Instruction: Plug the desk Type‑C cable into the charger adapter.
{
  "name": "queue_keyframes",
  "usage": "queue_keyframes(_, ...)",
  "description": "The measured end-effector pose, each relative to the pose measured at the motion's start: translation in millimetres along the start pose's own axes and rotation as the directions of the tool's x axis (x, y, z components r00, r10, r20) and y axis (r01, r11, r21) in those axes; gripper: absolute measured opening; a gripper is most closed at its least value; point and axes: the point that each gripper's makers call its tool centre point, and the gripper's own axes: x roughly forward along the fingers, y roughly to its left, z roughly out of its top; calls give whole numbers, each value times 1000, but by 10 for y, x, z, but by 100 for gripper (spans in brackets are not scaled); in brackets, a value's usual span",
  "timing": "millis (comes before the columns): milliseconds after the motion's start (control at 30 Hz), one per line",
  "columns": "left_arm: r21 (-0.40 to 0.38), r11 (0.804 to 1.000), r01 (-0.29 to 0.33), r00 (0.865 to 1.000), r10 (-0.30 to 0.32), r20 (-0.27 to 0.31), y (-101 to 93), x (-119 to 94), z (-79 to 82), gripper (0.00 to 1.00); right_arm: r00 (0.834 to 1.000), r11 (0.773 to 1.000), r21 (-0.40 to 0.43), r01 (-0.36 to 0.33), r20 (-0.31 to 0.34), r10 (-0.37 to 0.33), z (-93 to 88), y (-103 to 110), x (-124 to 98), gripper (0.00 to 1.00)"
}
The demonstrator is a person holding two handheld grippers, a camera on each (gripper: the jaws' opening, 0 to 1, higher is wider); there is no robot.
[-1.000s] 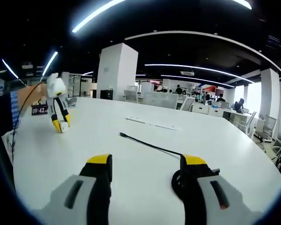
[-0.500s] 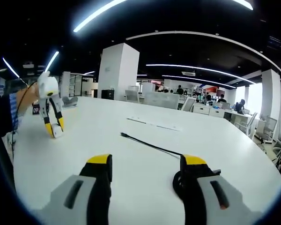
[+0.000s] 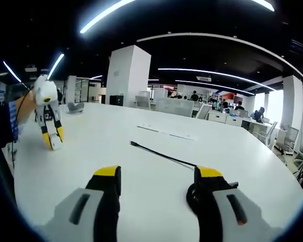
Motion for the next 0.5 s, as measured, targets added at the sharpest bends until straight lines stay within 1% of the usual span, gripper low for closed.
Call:
queue_keyframes(133,17,1000,-3,1000,3,8,-20,0,0,26,1000,1000,0,-1,2,1,4,3,2,59)
queue_keyframes(200,59,998,-21,1000,20,24,3,1,10,28,1000,1000,0,-2,3,2,6,8,3,59)
queue_keyframes(300,110,993,-49,998,44,50,39,-7,26,34,1000,1000,0,-4,4,4,7,13,5,59)
queue_keyframes(333,112,992,-50,998,45,54,39,-11,27,34,1000,1000,0,-4,4,4,5,13,5,59)
queue_keyframes(367,110,993,-50,997,42,72,37,-33,32,34,1000,1000,1,-4,2,4,0,15,8,59)
queue_keyframes(400,108,993,-50,996,42,76,37,-37,34,34,1000,1000,0,-5,2,5,-1,19,10,59)
queue_keyframes(500,99,993,-60,992,48,113,56,-73,30,35,1000,1000,-3,-9,0,9,-3,31,15,59)
